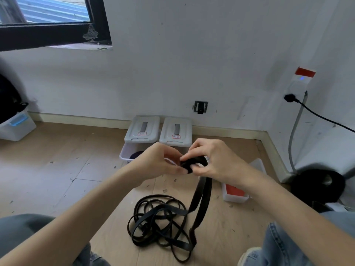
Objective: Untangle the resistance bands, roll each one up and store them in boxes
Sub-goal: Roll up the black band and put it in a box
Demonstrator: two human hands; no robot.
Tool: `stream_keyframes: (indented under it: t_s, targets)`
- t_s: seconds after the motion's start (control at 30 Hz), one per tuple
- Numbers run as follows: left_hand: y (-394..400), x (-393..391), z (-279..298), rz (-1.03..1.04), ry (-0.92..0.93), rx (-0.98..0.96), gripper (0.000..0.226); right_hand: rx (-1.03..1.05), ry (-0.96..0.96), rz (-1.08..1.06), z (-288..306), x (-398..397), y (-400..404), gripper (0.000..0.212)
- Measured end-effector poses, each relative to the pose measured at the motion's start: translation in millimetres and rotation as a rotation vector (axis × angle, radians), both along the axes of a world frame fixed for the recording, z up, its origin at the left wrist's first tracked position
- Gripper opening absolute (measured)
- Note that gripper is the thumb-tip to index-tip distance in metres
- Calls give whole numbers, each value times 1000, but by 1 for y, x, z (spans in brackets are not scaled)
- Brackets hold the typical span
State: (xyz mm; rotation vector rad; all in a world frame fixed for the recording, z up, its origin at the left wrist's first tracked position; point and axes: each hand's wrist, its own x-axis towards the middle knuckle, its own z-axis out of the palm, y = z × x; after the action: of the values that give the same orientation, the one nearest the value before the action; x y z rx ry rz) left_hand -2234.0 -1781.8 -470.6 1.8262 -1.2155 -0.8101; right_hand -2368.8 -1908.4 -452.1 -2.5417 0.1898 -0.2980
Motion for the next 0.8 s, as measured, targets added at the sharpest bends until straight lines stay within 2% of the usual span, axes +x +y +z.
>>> stream_keyframes:
  t_s: [0.07,0.1,0.2,0.23,0.3,0.4,0.5,0.6,0.67,0.73,0.8]
  targets:
    - [-1,-1,1,9,-30,-43,19,64,-27,-29,2,0,-3,26]
    - [0,0,4,34,23,-83,19,192,-84,-102,4,-1,-5,25]
    - [0,2,12,87,347,-244,22,676,-335,-276,9,0,-4,31]
    - [0,2,14,111,399,-285,24,783,-395,-278,8,2,-2,31]
    - [-1,1,14,161,466,-339,25,865,-437,-242,6,4,4,30]
    - [-1,2,13,173,468,-344,23,848,-428,-229,5,6,9,29]
    - [-3,3,12,129,330,-279,14,740,-400,-239,2,4,9,31]
    - [-4,2,13,66,99,-238,25,396,-317,-192,1,2,11,36]
    - [-4,1,12,27,24,-216,25,215,-277,-156,0,2,12,34]
    - [-4,-1,10,47,21,-222,19,170,-270,-137,2,2,11,34]
    - [-2,1,12,126,130,-264,19,281,-309,-178,5,2,8,35]
